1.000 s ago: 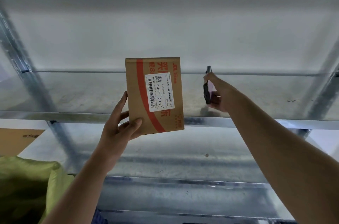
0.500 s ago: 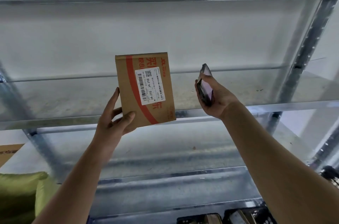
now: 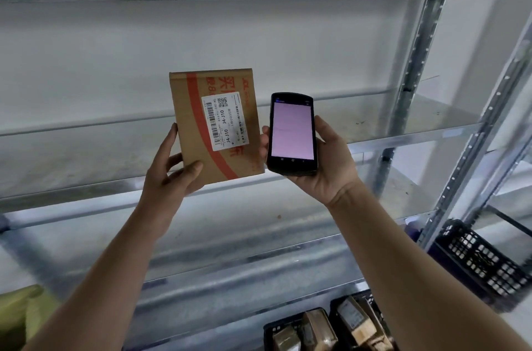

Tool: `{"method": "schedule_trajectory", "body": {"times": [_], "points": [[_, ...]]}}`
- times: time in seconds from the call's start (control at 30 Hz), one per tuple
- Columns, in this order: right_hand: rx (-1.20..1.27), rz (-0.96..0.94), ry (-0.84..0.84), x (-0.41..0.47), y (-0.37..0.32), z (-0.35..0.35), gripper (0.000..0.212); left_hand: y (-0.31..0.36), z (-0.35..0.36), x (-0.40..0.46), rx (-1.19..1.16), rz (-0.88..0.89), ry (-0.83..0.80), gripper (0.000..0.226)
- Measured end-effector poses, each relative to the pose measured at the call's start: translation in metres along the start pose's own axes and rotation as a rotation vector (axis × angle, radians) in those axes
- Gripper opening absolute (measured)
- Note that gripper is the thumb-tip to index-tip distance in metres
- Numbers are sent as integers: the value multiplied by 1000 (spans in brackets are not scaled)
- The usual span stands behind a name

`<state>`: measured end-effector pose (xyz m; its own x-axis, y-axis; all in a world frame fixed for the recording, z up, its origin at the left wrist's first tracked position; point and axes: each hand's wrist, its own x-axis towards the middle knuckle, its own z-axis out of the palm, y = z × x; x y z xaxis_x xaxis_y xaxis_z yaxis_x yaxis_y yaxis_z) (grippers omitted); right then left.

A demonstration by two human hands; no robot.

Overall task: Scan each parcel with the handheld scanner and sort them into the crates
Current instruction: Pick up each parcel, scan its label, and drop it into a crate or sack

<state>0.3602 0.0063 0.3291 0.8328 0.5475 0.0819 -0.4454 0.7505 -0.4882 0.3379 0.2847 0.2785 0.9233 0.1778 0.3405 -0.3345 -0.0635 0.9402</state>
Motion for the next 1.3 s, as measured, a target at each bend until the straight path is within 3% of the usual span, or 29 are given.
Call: {"method": "schedule_trajectory", "body": {"times": [0.6,0.87,1.3], "points": [[-426,353,107,-174,0,17,65,33,69,-100,113,77,-28,90],[-590,401,166,-199,-1,18,63,38,84,-112,296,152,3,80],[-651,472,107,-208,-2,26,69,34,79,-119,289,84,23,82]]}}
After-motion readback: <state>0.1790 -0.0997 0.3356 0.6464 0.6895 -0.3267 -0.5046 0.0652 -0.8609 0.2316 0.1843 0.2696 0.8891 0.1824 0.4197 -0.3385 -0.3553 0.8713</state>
